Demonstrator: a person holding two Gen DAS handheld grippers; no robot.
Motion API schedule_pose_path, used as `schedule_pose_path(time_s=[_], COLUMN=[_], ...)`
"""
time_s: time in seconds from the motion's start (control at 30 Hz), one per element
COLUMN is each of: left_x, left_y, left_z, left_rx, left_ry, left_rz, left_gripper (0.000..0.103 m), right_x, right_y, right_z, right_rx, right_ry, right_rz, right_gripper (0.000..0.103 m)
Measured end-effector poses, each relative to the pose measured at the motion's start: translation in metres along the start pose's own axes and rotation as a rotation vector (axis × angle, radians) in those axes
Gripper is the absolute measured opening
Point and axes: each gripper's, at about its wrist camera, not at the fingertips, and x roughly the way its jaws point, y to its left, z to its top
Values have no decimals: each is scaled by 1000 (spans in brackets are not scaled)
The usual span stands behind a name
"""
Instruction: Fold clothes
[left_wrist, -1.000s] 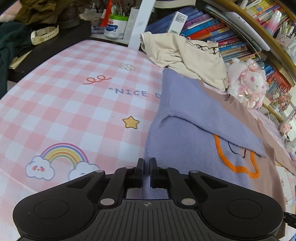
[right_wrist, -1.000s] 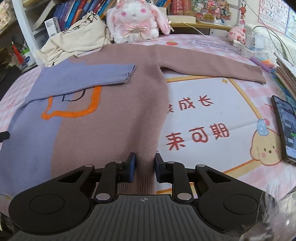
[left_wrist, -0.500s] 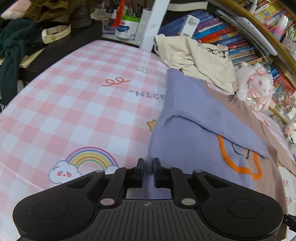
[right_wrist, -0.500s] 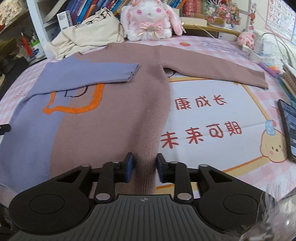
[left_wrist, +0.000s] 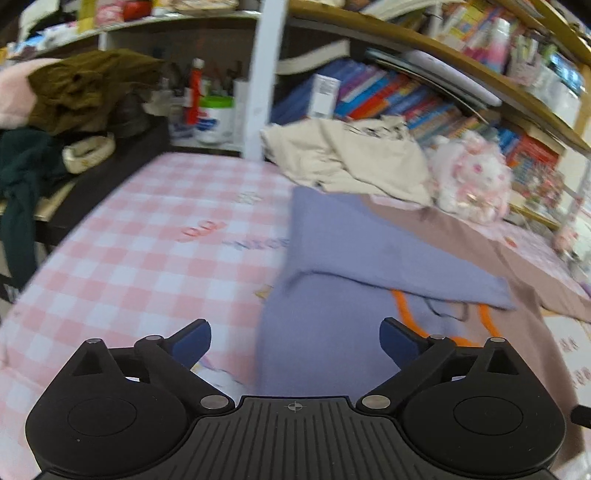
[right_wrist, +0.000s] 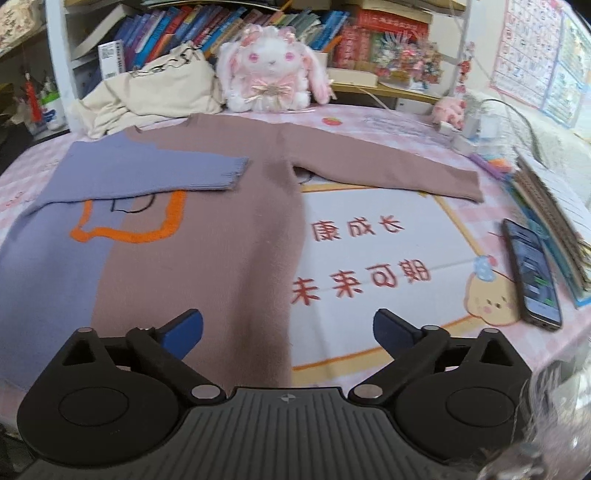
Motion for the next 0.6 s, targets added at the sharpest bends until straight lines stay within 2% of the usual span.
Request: schedule_pose_path(time_s=[0.23,0.43,0.6], left_x=[8,10,15], left_y=[-24,-32,-37], left_z=[-14,-14,-12], left_rx=[99,117,127], left_ry=[51,37,46], left_rz=[-105,-139,-127], left_gripper=[100,100,100], right_x=[-5,-7,-2], right_y=[-3,-2,-7], right_z=[-6,-7,-2], right_rx=[3,-11,-7], right_ry=[21,17,17], right_rz=[-59,-74,-72], right_gripper=[100,100,100])
